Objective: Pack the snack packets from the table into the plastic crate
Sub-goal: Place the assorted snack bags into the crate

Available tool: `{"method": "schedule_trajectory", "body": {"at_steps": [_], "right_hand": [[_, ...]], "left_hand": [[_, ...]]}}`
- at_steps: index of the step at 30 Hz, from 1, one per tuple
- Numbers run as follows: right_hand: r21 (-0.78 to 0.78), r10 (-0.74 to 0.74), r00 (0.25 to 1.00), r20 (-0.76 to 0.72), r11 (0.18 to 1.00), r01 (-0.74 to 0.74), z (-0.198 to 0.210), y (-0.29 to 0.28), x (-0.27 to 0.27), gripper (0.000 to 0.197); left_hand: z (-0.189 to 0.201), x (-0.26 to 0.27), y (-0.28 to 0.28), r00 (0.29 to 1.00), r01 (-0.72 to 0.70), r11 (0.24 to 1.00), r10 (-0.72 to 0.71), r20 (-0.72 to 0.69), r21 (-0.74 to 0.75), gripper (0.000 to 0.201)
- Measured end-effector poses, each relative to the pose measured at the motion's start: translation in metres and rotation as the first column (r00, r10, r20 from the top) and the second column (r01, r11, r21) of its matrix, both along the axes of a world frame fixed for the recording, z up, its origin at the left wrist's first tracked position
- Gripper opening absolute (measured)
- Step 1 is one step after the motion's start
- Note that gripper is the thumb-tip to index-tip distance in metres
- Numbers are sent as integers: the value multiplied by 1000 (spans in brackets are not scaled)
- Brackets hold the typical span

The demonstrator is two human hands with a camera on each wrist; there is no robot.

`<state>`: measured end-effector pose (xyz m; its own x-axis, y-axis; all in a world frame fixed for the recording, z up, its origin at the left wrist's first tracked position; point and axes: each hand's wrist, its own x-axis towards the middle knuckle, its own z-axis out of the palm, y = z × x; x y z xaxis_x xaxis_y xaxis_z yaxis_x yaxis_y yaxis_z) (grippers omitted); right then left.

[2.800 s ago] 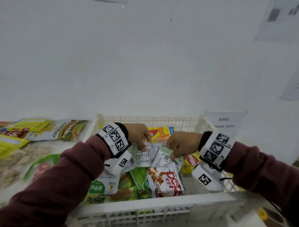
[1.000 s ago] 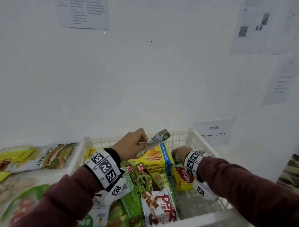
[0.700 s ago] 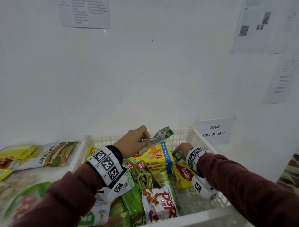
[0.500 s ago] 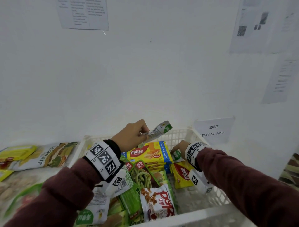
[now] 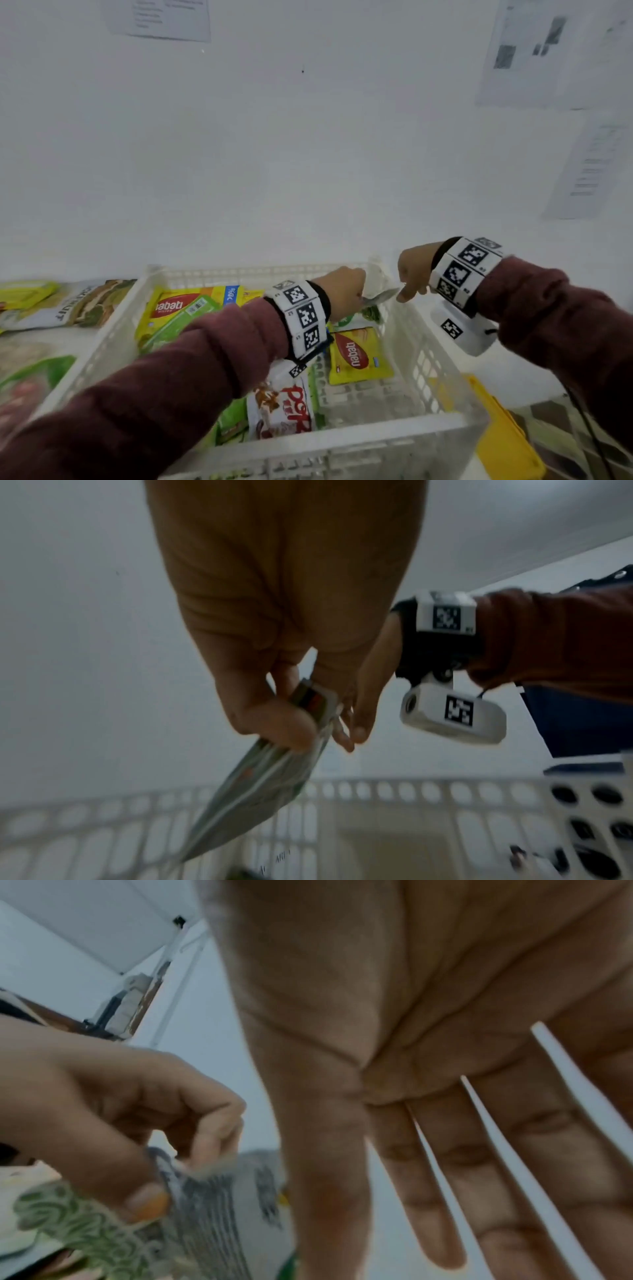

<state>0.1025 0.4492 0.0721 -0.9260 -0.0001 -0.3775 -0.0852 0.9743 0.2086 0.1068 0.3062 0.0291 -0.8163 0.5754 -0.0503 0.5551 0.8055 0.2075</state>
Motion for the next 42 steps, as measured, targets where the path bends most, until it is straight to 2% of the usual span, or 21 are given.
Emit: {"method": "schedule_trajectory", "body": {"at_steps": [3,7,11,14,16,18,22,23,27,30,32,34,35,37,40,42], "right_hand": [[-58,21,1000,11,998,-20,-18,8,7,52],[-63,52,997,-64,996,-56,-24,11,16,51],[-106,66,996,-62,992,-72,-22,14,19,53],[-98,91,994,-60,991,-97,-21,14,20,52],[-98,102,993,-61,989,-107,-21,15,21,52],[-98,109,992,-61,989,-114,-22,15,20,52],[-75,121,990,-69,989,-126,-24,16,17,52],[-64,129,989,-70,989,-134,-24,16,16,52],[0,136,990,-39,991,-136,-19,8,18,53],[-6,165,985,-46,986,-165,-6,-2,16,50],[-44,230,968,-102,971,-235,5,-11,12,46],[-139,300,944,-136,938,-318,12,-24,7,39],[-209,345,929,-137,906,-367,13,-32,6,37],[-317,464,875,-138,817,-483,11,-55,8,33],[-365,634,759,-150,678,-638,-6,-101,16,34],[-364,706,698,-125,621,-694,-22,-132,20,36]], "left_hand": [[-31,0,24,999,-40,992,39,-8,-121,25],[-44,0,42,999,-18,969,6,-51,-246,27],[-50,-5,45,997,-22,938,-5,-77,-346,33],[-54,-9,48,1000,4,898,-4,1,-441,44],[-56,-12,50,999,36,840,-24,30,-542,49],[-56,-14,52,997,45,811,-2,73,-583,49],[-56,-20,46,990,51,806,37,136,-590,50],[-57,-23,43,984,39,827,67,166,-562,48],[-40,-28,33,981,70,891,22,195,-449,41],[2,-22,19,983,31,988,-2,186,-154,33],[29,-15,-5,982,-38,999,31,184,32,27],[45,-5,-41,969,-154,982,129,210,109,25],[48,0,-59,957,-207,974,183,225,88,24],[48,12,-96,913,-306,949,317,256,-82,27],[34,29,-134,832,-373,828,498,244,-418,39],[19,30,-148,817,-349,747,538,207,-566,47]]}}
